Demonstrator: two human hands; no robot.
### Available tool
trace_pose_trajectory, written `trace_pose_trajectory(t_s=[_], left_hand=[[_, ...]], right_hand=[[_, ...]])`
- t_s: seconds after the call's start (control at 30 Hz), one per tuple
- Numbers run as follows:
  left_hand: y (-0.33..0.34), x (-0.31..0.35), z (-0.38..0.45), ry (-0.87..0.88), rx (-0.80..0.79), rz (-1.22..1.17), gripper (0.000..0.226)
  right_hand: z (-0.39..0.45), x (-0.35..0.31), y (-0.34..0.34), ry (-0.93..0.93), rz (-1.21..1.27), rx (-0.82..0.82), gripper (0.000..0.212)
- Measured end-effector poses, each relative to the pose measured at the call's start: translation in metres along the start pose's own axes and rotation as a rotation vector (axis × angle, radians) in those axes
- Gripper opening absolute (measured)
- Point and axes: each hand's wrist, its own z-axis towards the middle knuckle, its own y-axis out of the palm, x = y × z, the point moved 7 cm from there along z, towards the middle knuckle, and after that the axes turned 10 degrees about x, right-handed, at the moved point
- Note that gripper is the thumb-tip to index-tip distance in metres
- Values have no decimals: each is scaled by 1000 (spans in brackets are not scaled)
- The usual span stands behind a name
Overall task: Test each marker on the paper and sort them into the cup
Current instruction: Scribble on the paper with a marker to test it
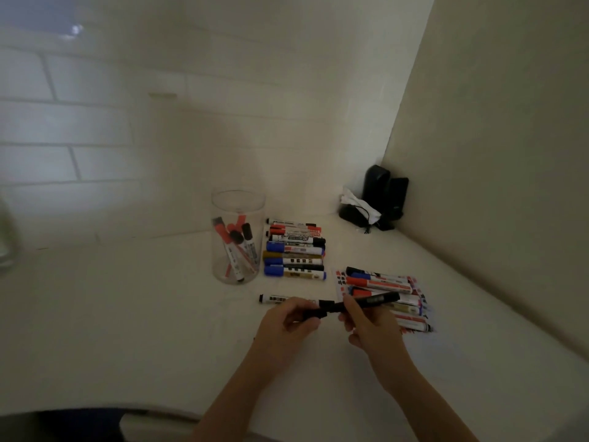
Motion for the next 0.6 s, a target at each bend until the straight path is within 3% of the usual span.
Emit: trace_pose_trajectory(t_s=[0.6], left_hand=[[-1, -7, 1, -76, 44, -67, 18]], right_hand=[[3, 9, 13, 8, -65, 0, 21]])
